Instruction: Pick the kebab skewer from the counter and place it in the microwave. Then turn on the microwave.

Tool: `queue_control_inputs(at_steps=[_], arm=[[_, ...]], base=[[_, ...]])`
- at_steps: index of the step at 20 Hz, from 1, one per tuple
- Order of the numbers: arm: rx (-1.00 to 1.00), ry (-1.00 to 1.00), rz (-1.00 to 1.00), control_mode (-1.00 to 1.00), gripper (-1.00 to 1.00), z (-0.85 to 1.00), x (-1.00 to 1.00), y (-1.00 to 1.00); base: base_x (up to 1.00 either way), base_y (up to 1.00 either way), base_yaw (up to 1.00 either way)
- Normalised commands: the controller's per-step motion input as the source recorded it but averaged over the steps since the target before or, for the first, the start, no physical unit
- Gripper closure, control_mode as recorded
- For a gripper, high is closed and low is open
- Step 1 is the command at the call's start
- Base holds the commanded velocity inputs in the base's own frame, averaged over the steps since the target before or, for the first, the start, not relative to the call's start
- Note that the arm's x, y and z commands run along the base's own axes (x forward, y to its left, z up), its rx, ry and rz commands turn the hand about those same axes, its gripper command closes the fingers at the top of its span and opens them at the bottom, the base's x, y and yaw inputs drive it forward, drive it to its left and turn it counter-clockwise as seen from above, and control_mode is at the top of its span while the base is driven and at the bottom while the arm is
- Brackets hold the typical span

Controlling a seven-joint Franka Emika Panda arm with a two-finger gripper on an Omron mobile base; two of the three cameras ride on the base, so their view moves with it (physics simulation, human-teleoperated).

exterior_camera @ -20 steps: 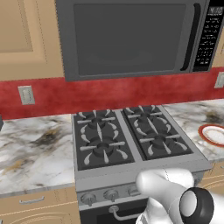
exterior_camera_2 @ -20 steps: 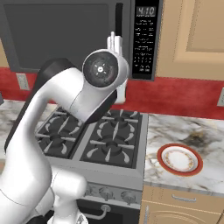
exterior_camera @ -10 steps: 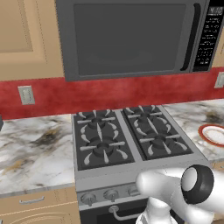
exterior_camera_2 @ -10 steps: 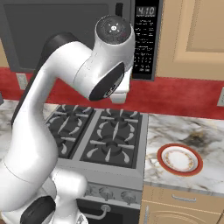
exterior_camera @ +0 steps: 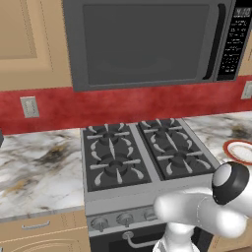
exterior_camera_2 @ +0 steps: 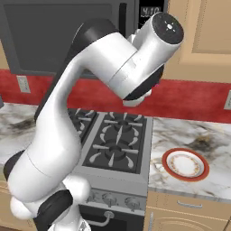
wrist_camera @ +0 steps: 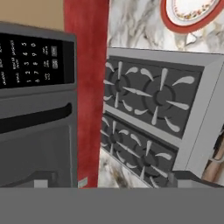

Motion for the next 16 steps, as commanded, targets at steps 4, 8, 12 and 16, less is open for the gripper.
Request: queue_control_inputs(at_steps=[4,8,12,16], arm=[[0.2,-0.21,0.09,-1.0,-1.0,-0.13,-0.17,-0.22],[0.15,-0.22,0.09,-1.0,-1.0,-0.17,-0.17,-0.16],[0.1,-0.11,0.08,-1.0,-1.0,-0.21,-0.11,-0.09],[0.04,0.0,0.05,-1.0,-1.0,-0.26,-0.01,-0.02]], base=[[0.0,0.0,0.0],[0.0,0.0,0.0],[0.0,0.0,0.0],[0.0,0.0,0.0]])
